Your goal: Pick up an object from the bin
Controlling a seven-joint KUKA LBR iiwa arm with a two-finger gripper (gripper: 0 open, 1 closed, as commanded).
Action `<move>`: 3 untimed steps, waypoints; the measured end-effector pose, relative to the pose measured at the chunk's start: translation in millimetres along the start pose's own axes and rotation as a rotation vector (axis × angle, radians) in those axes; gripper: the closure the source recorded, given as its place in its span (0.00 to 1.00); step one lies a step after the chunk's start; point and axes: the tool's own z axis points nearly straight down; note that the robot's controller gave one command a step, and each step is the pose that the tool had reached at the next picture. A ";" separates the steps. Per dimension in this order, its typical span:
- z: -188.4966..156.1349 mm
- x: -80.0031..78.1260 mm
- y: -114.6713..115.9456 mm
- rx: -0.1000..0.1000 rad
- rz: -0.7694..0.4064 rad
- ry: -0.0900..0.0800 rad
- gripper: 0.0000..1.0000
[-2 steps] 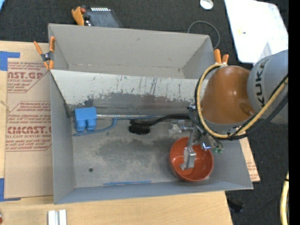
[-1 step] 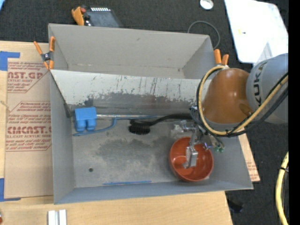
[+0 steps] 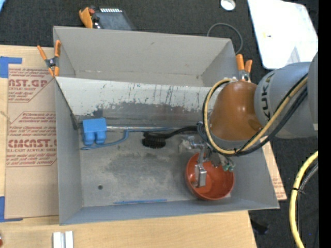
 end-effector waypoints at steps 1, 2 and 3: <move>-1.2 6.0 23.1 0.000 -0.009 -0.004 0.00; -8.0 8.3 -38.8 0.005 -0.001 -0.033 1.00; -7.8 8.3 -38.7 0.004 -0.001 -0.033 1.00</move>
Offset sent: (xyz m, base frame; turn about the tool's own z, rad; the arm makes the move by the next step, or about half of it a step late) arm -0.0124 -0.0408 0.0009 -0.0042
